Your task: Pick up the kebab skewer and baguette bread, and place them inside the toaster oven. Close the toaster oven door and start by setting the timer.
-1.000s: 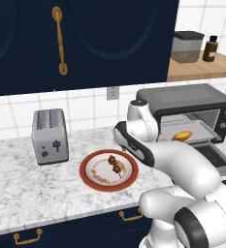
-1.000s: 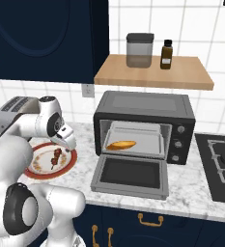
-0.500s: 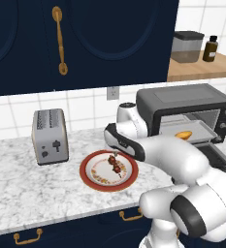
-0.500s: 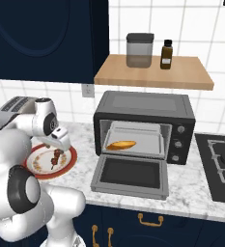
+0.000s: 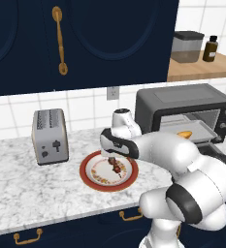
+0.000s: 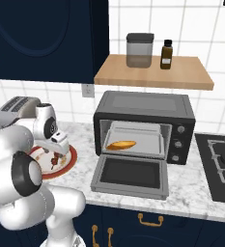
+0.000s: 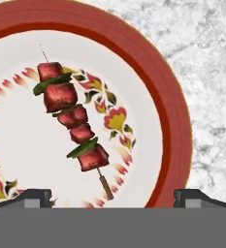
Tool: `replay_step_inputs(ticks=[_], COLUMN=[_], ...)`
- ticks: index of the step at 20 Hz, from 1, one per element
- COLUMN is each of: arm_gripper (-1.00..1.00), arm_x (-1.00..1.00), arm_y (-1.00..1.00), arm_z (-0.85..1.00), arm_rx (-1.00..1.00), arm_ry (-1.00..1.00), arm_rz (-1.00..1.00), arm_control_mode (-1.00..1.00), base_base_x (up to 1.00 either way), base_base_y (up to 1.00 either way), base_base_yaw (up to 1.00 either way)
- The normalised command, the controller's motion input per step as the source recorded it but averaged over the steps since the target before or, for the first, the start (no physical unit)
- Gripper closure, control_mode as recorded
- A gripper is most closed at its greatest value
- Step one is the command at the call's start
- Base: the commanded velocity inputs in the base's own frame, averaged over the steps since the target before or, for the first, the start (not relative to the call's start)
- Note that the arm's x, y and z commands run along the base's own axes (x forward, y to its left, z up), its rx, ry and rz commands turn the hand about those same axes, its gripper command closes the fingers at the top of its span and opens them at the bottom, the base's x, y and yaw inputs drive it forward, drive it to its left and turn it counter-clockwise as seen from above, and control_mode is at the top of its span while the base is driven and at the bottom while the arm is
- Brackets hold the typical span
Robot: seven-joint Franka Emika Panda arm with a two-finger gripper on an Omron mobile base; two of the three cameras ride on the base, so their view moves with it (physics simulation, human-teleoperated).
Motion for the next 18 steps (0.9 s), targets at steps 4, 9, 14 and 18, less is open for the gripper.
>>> replay_step_inputs(ticks=[4, 9, 14, 18], arm_gripper=[-1.0, -1.0, -1.0, -1.0], arm_x=[0.26, 0.23, 0.2, 0.08], arm_y=[0.11, 0.16, 0.13, 0.0], arm_z=[-0.35, -0.38, -0.26, -0.27], arm_rx=[0.0, 0.0, 0.0, 0.0], arm_ry=[0.03, 0.03, 0.04, 0.01], arm_rz=[0.06, 0.06, 0.05, 0.05], arm_control_mode=[-1.0, -1.0, -1.0, -1.0], base_base_x=[0.0, 0.0, 0.0, 0.0], base_base_y=[0.0, 0.0, 0.0, 0.0], base_base_yaw=[0.0, 0.0, 0.0, 0.0])
